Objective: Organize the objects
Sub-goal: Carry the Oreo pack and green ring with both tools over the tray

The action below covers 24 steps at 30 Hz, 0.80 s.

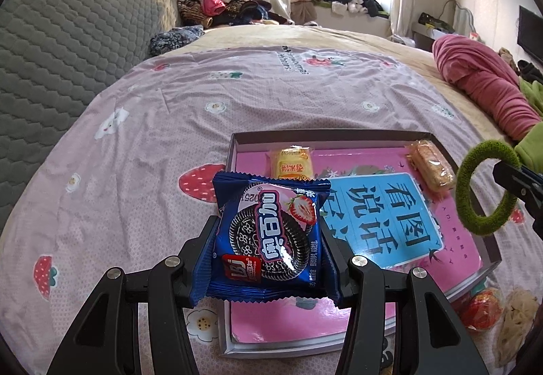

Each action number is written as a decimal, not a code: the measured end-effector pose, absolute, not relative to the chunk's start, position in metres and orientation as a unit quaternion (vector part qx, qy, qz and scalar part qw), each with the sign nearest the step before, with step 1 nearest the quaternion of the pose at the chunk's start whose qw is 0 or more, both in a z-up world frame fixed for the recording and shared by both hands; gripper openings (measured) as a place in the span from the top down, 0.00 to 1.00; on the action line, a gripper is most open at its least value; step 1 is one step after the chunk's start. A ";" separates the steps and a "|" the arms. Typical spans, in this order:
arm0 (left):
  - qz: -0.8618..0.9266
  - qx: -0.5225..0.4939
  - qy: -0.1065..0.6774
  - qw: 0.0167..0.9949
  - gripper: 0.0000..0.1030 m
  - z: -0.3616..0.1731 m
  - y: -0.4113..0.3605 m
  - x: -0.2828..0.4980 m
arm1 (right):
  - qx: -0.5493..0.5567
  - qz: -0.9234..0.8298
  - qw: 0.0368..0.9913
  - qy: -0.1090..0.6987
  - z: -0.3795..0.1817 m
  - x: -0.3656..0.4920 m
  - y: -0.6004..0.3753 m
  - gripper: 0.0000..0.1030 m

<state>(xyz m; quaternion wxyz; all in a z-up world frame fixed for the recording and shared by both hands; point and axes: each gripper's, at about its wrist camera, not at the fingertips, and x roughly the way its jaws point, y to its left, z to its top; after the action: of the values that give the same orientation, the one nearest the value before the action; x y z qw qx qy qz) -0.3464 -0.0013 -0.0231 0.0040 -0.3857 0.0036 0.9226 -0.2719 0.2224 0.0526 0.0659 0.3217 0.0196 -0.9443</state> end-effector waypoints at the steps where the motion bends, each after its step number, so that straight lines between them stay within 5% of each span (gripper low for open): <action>1: 0.922 -0.387 0.002 0.005 0.46 -0.024 -0.002 -0.347 | 0.322 -0.944 0.064 0.019 0.052 -0.272 0.223 0.81; 24: 0.907 -0.420 -0.002 0.017 0.46 -0.046 -0.006 -0.358 | 0.372 -0.924 0.080 0.040 0.026 -0.285 0.210 0.81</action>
<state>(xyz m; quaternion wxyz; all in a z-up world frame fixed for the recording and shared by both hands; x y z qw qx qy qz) -0.3581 -0.0056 -0.0460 0.0167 -0.4197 -0.0025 0.9075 -0.2853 0.2098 0.0260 0.0803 0.3722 0.0402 -0.9238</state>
